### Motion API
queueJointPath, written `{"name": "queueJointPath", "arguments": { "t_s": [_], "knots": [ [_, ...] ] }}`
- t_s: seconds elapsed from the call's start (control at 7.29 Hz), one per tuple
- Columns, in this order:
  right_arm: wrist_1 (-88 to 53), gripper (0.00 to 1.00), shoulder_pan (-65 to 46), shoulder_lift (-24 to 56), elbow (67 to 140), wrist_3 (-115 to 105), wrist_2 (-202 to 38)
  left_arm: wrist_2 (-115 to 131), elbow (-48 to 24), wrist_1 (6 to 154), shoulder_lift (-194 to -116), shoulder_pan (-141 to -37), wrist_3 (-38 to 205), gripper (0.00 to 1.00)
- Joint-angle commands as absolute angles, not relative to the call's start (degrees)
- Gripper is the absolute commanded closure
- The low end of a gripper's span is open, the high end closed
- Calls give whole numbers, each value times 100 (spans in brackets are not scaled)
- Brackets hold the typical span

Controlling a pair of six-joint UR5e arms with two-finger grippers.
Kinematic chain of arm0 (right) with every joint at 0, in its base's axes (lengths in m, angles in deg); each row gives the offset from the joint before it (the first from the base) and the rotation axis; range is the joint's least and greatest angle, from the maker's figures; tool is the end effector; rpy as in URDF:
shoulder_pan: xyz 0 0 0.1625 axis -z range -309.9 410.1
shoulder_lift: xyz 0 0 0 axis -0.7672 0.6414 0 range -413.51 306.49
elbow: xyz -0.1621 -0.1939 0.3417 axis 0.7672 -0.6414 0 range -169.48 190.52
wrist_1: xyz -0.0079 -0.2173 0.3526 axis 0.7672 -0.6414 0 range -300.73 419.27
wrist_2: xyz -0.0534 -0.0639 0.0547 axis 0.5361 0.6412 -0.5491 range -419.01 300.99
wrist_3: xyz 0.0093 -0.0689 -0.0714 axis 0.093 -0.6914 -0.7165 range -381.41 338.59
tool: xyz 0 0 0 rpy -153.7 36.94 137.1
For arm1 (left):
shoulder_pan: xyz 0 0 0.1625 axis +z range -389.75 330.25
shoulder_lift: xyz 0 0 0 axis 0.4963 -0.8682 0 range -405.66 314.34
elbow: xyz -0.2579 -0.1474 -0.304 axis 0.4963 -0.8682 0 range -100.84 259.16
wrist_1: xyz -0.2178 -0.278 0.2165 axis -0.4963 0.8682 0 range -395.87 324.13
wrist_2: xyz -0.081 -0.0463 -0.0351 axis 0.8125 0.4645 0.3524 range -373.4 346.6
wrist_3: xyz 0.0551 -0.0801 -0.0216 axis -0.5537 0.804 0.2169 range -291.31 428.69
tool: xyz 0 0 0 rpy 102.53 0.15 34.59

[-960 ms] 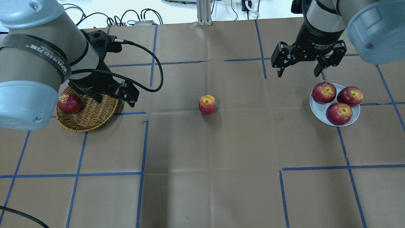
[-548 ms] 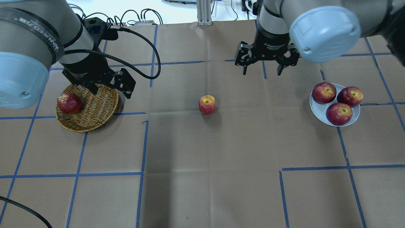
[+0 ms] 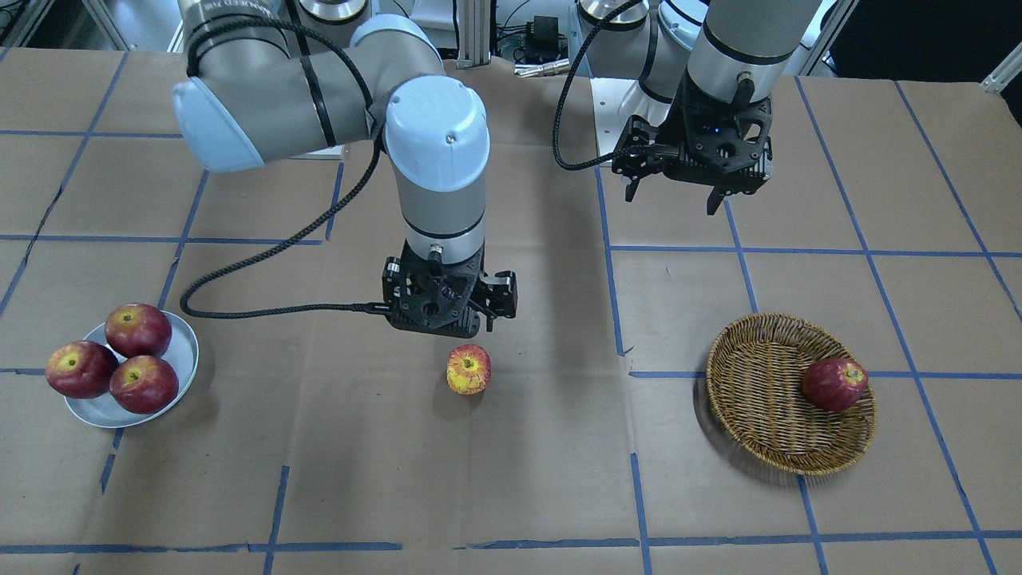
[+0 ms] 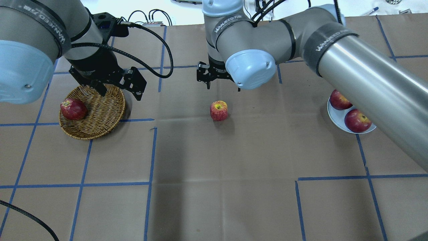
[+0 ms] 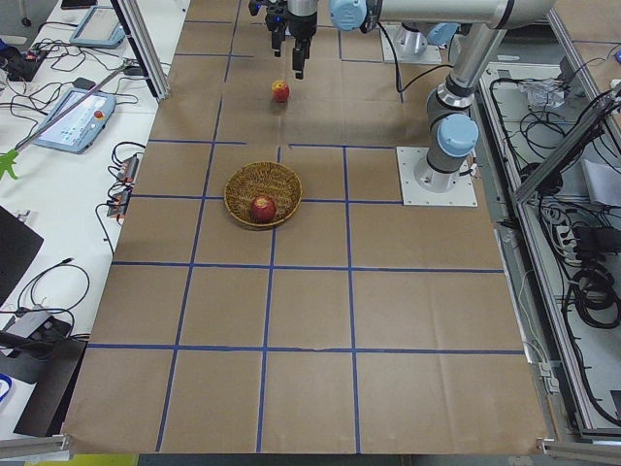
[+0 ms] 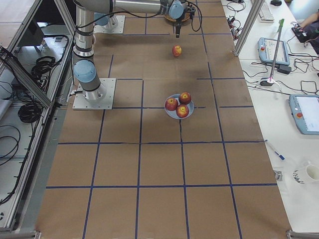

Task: Transfer apple from basket to plate
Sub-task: 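Lower the right gripper over the striped apple and close on it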

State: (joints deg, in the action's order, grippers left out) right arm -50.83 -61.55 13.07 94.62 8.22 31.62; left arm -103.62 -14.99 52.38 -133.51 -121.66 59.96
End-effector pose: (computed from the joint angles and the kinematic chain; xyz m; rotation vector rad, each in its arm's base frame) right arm 0.3616 -0.5525 0.3393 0.2181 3.1237 -0.0711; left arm -0.1486 -0.4706 0.4735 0.2908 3.1246 0.0070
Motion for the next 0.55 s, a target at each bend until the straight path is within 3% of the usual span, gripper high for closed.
{"name": "queueJointPath", "arguments": {
  "t_s": [0.0, 0.41],
  "knots": [
    [-5777, 0, -6214, 812, 9664, 821, 3178, -10349, -1497, 5220, -13355, -12169, 5990, 1],
    [-6604, 0, -6214, 434, 10086, 777, 3187, -10349, -1497, 5220, -13399, -12169, 5990, 1]
  ]
}}
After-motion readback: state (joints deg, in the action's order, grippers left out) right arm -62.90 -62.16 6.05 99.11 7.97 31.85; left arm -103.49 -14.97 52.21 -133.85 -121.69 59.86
